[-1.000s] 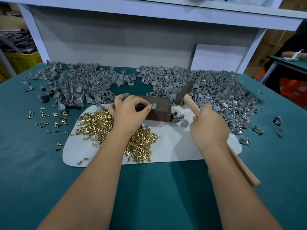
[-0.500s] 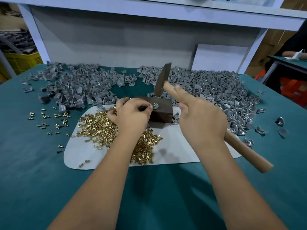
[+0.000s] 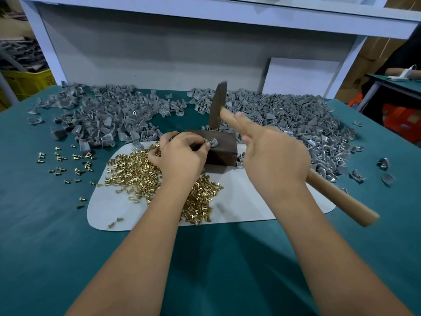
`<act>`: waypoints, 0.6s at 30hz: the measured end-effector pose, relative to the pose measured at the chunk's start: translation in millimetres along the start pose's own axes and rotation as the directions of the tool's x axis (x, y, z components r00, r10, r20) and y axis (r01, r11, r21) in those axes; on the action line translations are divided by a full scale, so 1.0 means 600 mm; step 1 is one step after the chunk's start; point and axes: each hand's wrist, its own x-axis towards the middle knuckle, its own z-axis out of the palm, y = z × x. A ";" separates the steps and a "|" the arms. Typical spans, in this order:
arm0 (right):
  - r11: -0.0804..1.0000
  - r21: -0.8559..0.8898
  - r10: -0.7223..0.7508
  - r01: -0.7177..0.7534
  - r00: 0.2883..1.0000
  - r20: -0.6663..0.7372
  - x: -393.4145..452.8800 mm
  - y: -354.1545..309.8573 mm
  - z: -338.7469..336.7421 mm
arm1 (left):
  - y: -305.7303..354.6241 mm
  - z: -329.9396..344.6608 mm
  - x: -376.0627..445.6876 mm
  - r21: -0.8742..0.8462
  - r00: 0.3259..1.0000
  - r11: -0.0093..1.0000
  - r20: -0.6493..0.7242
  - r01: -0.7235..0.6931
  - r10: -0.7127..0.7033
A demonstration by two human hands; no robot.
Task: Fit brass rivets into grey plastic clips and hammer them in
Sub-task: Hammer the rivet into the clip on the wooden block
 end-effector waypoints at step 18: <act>0.960 0.086 0.259 -0.268 0.961 0.100 0.027 0.028 0.050 | 0.004 -0.006 -0.005 -0.011 0.998 1.000 0.055 -0.003 0.004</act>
